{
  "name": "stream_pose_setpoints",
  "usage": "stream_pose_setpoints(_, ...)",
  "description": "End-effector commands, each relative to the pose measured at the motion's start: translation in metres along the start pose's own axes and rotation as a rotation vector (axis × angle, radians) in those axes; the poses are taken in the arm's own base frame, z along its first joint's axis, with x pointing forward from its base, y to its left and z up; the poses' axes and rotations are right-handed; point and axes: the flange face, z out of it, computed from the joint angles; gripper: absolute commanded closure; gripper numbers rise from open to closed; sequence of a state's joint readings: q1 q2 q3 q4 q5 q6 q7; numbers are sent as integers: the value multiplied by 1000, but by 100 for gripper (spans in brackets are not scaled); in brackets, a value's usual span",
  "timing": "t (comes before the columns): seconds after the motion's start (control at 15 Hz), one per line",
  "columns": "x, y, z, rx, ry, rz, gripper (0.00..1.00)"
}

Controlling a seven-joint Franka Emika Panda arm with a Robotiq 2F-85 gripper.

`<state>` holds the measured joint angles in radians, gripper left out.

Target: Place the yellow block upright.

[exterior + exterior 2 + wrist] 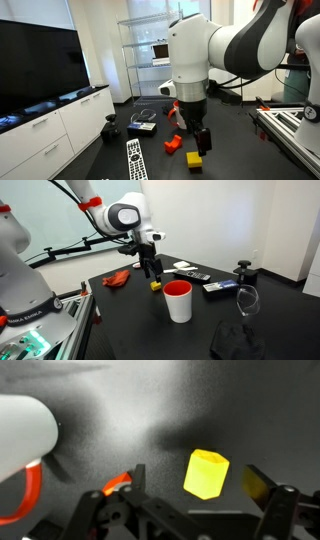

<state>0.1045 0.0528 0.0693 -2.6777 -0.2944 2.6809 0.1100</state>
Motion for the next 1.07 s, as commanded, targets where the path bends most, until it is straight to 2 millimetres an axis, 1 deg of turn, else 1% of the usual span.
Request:
stream_pose_setpoints(0.0, 7, -10, 20, -17, -57, 128, 0)
stream_pose_setpoints(0.13, 8, -19, 32, 7, -82, 109, 0)
stream_pose_setpoints(0.2, 9, -22, 33, 2, -73, 96, 0)
stream_pose_setpoints(0.27, 1, -20, 37, 8, -88, 86, 0)
stream_pose_setpoints(0.33, 3, -22, 39, 9, -91, 81, 0)
stream_pose_setpoints(0.8, 14, -20, 43, 24, -87, 101, 0)
stream_pose_setpoints(1.0, 22, -19, 39, 34, -76, 107, 0)
